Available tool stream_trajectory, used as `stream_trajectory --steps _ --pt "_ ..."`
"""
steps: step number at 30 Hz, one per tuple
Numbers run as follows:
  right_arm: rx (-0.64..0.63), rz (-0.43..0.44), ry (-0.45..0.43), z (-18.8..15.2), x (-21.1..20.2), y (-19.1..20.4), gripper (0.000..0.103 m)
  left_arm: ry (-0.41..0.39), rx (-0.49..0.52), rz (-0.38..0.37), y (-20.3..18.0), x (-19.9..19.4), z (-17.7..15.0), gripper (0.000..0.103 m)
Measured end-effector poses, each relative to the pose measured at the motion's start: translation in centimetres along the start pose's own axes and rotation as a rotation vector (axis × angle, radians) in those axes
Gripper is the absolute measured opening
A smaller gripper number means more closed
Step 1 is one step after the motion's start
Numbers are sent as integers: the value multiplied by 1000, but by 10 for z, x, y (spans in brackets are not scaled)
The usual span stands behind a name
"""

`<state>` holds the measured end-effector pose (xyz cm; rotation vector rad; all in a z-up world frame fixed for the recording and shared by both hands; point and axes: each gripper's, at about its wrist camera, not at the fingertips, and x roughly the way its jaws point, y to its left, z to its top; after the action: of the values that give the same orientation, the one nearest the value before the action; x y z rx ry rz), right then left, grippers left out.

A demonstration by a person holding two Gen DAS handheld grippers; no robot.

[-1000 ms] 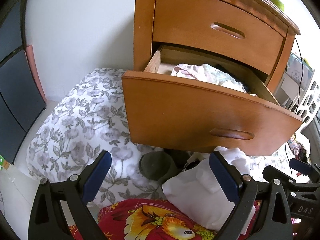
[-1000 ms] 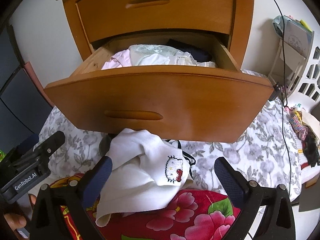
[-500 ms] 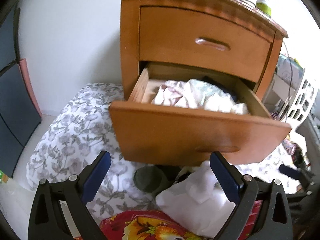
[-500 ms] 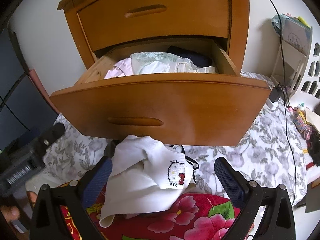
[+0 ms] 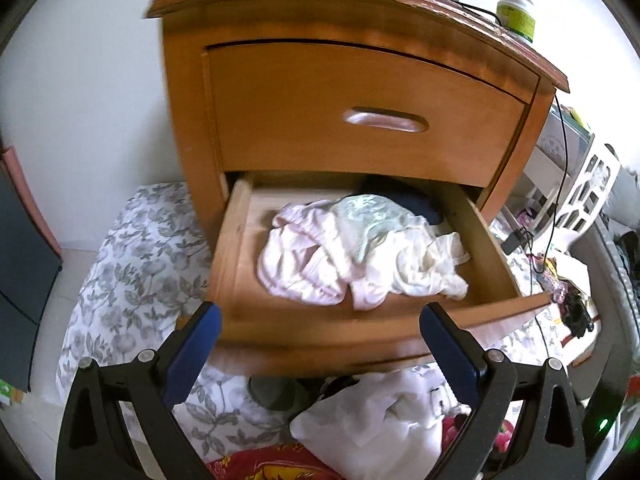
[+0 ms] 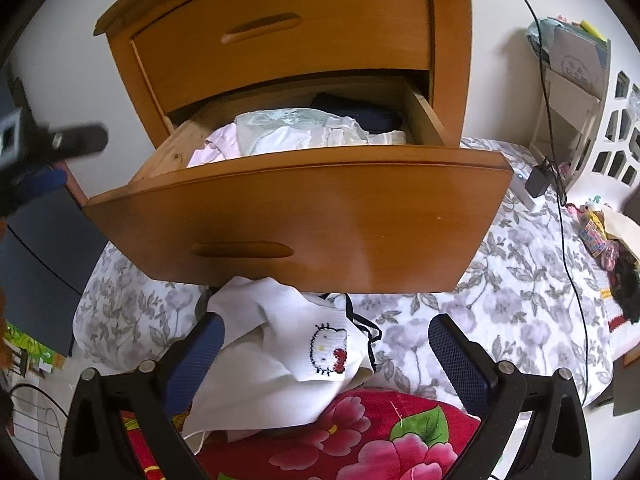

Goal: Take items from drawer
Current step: 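Withdraw the right gripper and reach the left gripper into the drawer, then close the left gripper on the cream cloth in the drawer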

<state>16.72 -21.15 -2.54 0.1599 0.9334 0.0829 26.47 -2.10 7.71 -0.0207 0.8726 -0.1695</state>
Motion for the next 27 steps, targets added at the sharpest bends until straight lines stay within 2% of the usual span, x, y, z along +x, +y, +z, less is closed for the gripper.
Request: stream_trajectory --steps 11,20,26,27 --pt "49 31 -10 0 1 -11 103 153 31 30 -28 48 60 99" --pt "63 66 6 -1 8 -15 103 319 109 63 -59 118 63 98" --pt "72 82 21 -2 13 -16 103 425 58 42 -60 160 61 89" --pt "72 83 22 -2 13 -16 103 441 49 33 -61 166 60 84"
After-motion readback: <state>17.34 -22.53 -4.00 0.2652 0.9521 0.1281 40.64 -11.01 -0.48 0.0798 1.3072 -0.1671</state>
